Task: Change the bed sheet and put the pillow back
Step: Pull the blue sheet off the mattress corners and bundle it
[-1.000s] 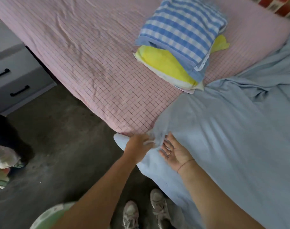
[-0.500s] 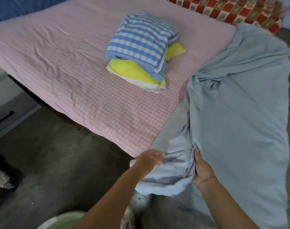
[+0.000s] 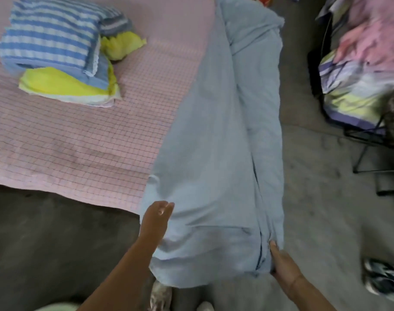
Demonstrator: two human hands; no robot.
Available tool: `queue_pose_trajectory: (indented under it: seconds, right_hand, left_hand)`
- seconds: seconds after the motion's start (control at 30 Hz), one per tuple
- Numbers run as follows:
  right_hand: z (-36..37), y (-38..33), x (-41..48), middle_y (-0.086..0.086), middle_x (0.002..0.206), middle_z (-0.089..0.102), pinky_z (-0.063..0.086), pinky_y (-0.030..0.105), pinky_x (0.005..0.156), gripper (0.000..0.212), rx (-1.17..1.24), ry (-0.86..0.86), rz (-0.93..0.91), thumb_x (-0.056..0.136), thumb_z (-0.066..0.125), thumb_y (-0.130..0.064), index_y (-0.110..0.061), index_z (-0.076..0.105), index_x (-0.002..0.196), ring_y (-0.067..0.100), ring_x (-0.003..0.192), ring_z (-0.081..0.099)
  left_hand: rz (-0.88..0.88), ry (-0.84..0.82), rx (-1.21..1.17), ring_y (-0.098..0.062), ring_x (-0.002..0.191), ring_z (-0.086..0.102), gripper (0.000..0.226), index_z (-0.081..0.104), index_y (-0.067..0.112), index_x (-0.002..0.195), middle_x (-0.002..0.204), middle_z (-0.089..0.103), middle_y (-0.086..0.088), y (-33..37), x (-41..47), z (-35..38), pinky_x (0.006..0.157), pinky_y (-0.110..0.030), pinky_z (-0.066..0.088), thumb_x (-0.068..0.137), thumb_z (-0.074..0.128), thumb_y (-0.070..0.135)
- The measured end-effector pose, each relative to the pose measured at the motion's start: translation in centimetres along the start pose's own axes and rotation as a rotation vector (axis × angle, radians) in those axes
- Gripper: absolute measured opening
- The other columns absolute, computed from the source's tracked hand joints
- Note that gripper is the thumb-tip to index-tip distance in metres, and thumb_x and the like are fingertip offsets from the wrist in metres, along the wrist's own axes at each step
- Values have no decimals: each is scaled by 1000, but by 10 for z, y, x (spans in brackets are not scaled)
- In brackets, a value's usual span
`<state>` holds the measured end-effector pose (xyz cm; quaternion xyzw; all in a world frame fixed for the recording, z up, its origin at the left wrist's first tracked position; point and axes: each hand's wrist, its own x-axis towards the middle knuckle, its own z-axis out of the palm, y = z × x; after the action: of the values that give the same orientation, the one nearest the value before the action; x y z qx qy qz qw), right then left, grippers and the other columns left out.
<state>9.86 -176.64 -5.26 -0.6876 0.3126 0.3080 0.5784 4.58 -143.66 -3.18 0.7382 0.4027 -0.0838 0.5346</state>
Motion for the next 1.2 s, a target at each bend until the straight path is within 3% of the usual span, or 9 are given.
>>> queue_pose_trajectory:
  seconds: [0.1,0.3,0.47,0.6,0.8,0.87,0.97,1.13,1.2]
  right_hand:
    - [-18,-6,-4,11,126,59,45,37,94,43,-90,13,39,100,42,-39,-10,53,130,28,109,56]
    - [-7,-57,12,4,108,62,44,31,88,19,-12,138,-126,97,55,-28,-13,63,104,22,100,57]
    - [21,-100,55,6,86,62,43,26,77,25,-214,204,-368,92,62,-27,-3,67,87,17,82,55]
    - [42,-117,78,2,55,36,26,26,49,45,-230,201,-491,91,64,-20,-15,36,55,9,51,35]
    - [-21,-122,75,8,77,53,42,28,68,22,302,434,-367,94,61,-19,-11,55,74,10,62,49]
    - [-50,-108,75,22,104,63,45,32,77,26,381,535,-250,94,60,-20,5,63,100,15,79,55]
    - [-65,-93,73,28,119,57,46,36,80,42,264,575,-87,95,58,-24,11,56,119,23,91,47]
    - [-58,-108,85,22,102,61,46,39,80,42,-22,435,-32,89,64,-40,0,61,98,28,82,54]
    - [-57,-118,92,19,110,62,50,45,85,48,7,397,-51,86,68,-40,-1,62,112,33,91,60]
  left_hand:
    - [9,44,57,-25,108,59,40,59,10,122,119,63,-8,-7,2,14,93,-37,45,95,57,39]
    - [38,215,218,-33,117,54,48,58,13,127,130,57,-13,-1,30,13,102,-52,42,92,58,46]
    - [1,287,397,-41,124,45,57,49,13,138,138,48,-19,13,67,7,103,-55,36,92,57,46]
    - [2,209,371,-40,120,50,58,45,17,140,136,51,-16,8,93,8,98,-58,43,91,54,47]
    - [-25,80,563,-38,135,32,55,40,12,144,150,35,-13,2,96,23,107,-55,31,97,47,41]
    - [-16,65,607,-37,139,27,59,34,12,147,153,29,-13,-5,99,25,110,-57,29,97,47,40]
    - [-29,89,627,-39,138,28,62,33,10,147,153,29,-15,-3,100,32,110,-58,29,96,48,42]
    - [-83,216,568,-36,142,21,69,29,9,148,155,25,-17,27,92,52,113,-53,19,94,49,48]
    - [21,256,546,-34,146,16,72,25,10,150,158,20,-17,52,84,73,116,-49,11,95,51,46]
